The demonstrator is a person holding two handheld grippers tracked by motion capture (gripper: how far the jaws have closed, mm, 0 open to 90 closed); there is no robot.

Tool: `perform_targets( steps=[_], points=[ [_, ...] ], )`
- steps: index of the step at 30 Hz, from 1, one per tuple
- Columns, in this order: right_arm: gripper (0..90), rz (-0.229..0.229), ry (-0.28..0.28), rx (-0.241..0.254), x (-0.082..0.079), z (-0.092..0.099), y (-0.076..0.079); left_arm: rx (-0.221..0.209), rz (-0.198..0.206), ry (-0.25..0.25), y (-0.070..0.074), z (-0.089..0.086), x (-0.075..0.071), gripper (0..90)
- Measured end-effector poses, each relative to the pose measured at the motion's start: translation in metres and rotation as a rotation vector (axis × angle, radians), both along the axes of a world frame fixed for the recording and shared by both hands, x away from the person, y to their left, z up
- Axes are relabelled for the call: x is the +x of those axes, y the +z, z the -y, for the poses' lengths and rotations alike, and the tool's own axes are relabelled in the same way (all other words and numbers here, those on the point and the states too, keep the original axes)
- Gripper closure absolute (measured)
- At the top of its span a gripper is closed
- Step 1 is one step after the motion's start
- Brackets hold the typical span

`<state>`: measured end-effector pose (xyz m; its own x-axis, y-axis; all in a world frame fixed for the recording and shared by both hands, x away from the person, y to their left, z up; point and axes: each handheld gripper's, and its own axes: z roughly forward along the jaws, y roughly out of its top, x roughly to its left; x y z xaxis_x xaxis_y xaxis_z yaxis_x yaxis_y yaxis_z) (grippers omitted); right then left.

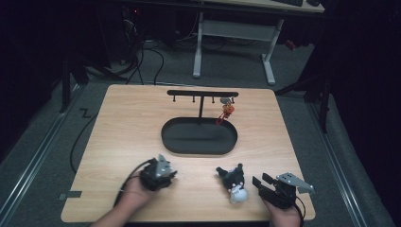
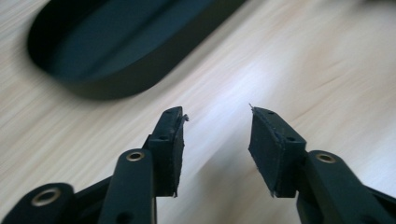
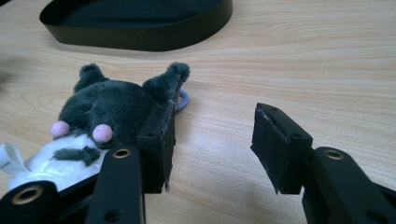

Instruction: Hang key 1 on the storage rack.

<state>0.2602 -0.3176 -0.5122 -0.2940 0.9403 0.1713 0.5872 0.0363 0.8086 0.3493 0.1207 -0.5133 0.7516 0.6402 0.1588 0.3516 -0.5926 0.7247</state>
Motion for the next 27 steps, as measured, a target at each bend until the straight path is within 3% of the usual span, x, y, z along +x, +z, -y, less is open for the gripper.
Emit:
perform_targets(
  steps=[3,7,8,12,14,18,23,26,27],
  points=[
    [46.9,-0.001,0.007,-0.026,0.001,-0.003,-0.001,-0.008,-0.003,0.08,-0.001,-0.04,0.008,51.8],
    [47.7,0.004,0.002,-0.078,0.002,-0.007,-0.003,-0.122,-0.024,0.136,-0.005,-0.077,0.006,51.4],
    [47.9,0.005,0.001,-0.094,0.002,-0.009,-0.003,-0.129,-0.03,0.139,-0.003,-0.081,0.006,51.0],
    [50.0,0.001,-0.037,-0.147,0.003,-0.013,-0.002,-0.168,-0.007,0.137,0.003,-0.089,0.007,46.0],
    [50.6,-0.01,-0.056,-0.175,0.004,-0.016,-0.003,-0.151,0.006,0.139,0.001,-0.089,0.009,44.8],
    [51.2,-0.033,-0.089,-0.227,0.008,-0.023,-0.005,-0.163,-0.012,0.133,-0.002,-0.089,0.013,43.6],
    [48.4,-0.101,-0.073,-0.263,0.016,-0.029,0.005,-0.161,-0.017,0.102,-0.006,-0.087,0.015,42.0],
    [46.6,-0.168,-0.051,-0.3,0.02,-0.032,0.009,-0.161,-0.015,0.1,-0.005,-0.087,0.015,41.5],
    [46.4,-0.193,-0.042,-0.318,0.022,-0.033,0.01,-0.178,-0.002,0.101,-0.002,-0.088,0.013,41.6]
  ],
)
